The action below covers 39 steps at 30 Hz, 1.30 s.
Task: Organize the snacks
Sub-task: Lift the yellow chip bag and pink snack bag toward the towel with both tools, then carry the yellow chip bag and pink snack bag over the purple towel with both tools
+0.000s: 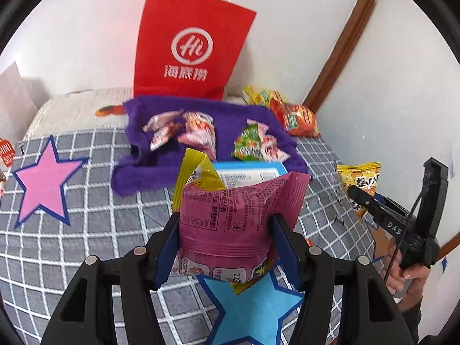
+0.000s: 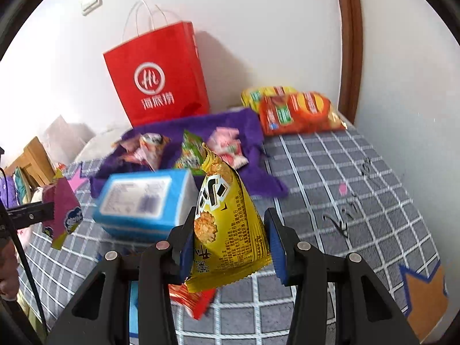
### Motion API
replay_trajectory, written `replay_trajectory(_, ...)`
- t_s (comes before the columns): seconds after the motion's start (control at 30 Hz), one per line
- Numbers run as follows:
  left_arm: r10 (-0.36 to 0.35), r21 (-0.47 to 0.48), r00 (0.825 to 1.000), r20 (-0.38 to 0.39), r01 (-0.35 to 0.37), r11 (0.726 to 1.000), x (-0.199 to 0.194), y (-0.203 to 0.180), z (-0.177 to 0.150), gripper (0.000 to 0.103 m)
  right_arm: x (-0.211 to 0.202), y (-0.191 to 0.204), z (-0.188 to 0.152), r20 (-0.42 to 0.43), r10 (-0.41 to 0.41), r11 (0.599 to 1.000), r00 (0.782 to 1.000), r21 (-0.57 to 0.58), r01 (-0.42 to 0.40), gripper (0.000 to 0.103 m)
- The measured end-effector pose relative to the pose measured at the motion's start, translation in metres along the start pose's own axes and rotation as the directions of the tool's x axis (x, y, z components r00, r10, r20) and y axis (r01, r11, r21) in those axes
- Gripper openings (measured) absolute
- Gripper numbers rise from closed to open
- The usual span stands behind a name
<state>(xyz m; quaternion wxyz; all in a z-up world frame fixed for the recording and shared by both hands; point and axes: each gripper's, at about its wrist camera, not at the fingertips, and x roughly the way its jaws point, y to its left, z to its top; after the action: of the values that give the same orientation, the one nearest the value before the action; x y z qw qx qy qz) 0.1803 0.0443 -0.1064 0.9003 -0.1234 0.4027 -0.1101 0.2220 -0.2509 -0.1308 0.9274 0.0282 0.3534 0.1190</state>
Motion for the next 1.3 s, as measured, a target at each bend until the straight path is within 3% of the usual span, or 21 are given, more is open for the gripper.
replay_trajectory(0.27, 0.023, 0.002, 0.999, 0.048, -0.023, 1.0, -0.011, 0.011, 0.03, 0.06, -0.011, 0.019, 0.037, 0.026, 0.012, 1.0, 1.0, -0.009, -0.012, 0.044)
replay_trajectory(0.7, 0.002, -0.008, 0.996, 0.087, -0.001, 1.0, -0.012, 0.013, 0.071, 0.06, -0.011, 0.03, 0.084, 0.048, 0.033, 0.999, 0.998, -0.006, -0.033, 0.044)
replay_trajectory(1.3, -0.029, -0.003, 0.994, 0.103, 0.029, 1.0, 0.025, 0.003, 0.124, 0.06, 0.025, 0.057, 0.156, 0.061, 0.136, 0.991, 0.989, -0.027, -0.134, 0.044)
